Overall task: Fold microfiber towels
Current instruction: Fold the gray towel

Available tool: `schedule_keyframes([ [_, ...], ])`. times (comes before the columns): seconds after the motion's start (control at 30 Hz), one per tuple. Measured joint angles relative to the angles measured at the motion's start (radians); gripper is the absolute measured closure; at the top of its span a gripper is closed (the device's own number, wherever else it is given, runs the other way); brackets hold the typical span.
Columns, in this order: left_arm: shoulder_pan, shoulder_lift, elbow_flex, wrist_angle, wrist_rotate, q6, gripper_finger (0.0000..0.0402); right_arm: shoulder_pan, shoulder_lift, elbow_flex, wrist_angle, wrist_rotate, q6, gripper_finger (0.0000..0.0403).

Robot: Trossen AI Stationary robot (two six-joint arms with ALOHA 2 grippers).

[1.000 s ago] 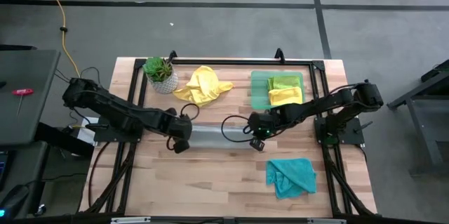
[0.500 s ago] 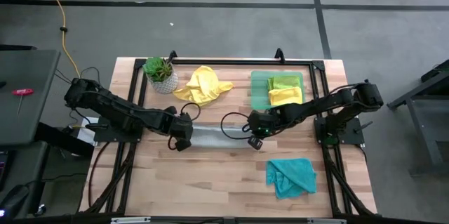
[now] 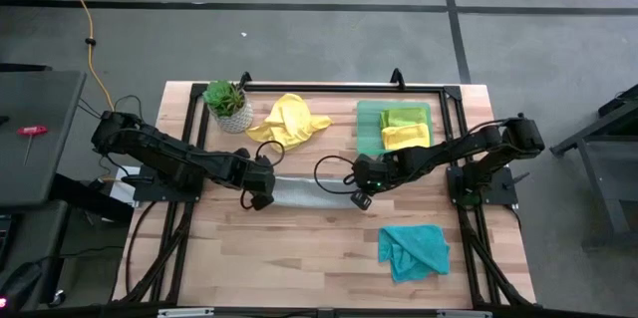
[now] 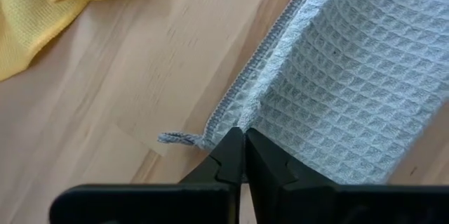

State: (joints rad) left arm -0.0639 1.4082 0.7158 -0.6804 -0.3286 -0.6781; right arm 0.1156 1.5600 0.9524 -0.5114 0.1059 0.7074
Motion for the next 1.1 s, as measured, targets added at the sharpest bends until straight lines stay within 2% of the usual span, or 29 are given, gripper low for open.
schedule_keyframes([
  [0.13,0.000,0.000,0.000,0.000,-0.010,0.015,0.0389,0.000,0.000,0.000,0.000,0.000,0.000,0.0401],
  [0.23,0.000,0.000,0.000,-0.006,-0.018,0.016,0.0383,0.000,0.000,0.000,0.000,0.001,0.000,0.0385],
  [0.43,0.000,0.000,0.000,-0.024,-0.033,0.016,0.0361,0.000,0.000,0.000,0.000,0.067,0.000,0.0310],
  [0.63,0.009,0.000,0.000,-0.042,-0.016,0.048,0.0305,-0.004,0.000,0.000,-0.015,0.143,-0.021,0.0238],
  [0.8,0.038,-0.039,0.006,-0.116,-0.023,0.132,0.0242,-0.018,0.000,0.000,-0.067,0.094,-0.099,0.0214],
  [0.93,0.052,-0.134,0.022,-0.170,-0.025,0.212,0.0199,-0.024,-0.005,0.000,-0.145,0.037,-0.183,0.0212],
  [1.1,0.007,-0.297,-0.017,-0.094,0.078,0.274,0.0167,0.005,-0.051,-0.063,-0.143,-0.061,-0.232,0.0212],
])
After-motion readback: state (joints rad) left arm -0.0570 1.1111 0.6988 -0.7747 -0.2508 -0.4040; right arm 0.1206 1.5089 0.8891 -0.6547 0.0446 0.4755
